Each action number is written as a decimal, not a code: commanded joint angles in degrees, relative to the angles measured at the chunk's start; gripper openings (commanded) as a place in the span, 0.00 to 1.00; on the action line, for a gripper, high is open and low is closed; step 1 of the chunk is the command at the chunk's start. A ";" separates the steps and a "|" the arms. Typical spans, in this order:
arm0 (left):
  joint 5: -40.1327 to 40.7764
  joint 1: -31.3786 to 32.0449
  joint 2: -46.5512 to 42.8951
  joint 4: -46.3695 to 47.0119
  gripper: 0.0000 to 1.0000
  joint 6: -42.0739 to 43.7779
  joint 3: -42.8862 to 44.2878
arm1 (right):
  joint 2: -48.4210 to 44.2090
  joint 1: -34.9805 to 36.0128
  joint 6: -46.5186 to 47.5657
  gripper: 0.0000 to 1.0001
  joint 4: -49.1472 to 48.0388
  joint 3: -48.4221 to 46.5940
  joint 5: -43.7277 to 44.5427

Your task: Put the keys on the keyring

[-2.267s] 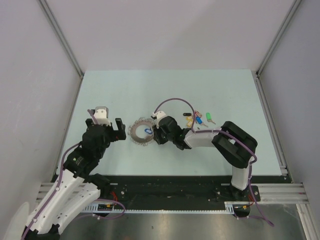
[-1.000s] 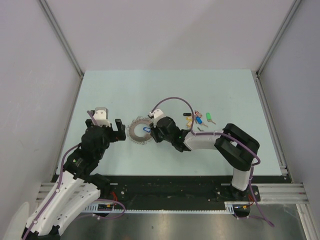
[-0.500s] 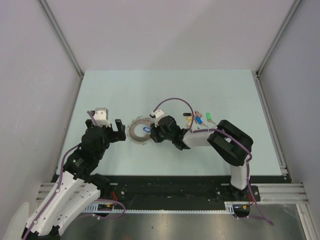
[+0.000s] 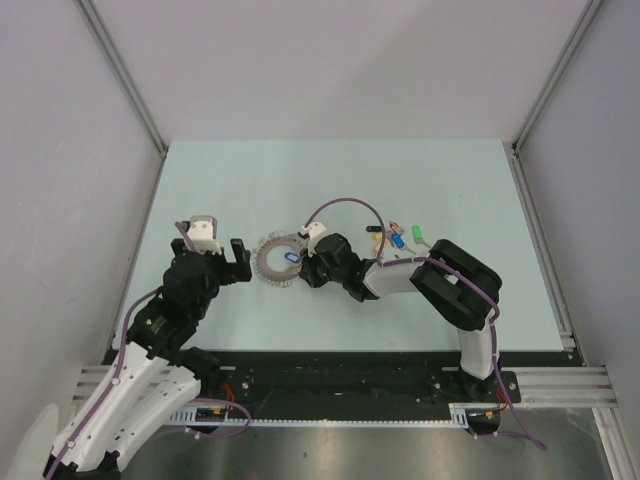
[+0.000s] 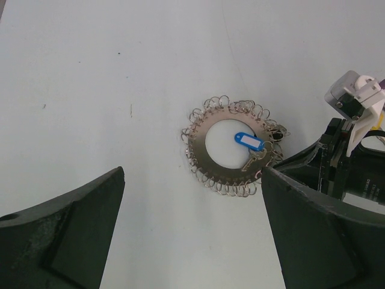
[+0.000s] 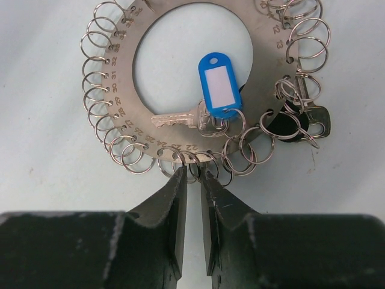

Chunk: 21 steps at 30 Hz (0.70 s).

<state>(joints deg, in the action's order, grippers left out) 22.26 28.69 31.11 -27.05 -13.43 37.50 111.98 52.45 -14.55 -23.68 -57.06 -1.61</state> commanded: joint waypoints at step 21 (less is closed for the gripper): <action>-0.55 -0.65 -0.35 2.26 1.00 1.65 -0.23 | 0.08 -0.68 2.49 0.04 -4.80 -0.51 -3.14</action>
<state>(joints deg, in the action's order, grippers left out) 22.26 28.67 31.11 -27.05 -13.43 37.47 113.84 51.79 -14.66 -28.84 -57.06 -5.43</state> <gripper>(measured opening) 0.996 0.089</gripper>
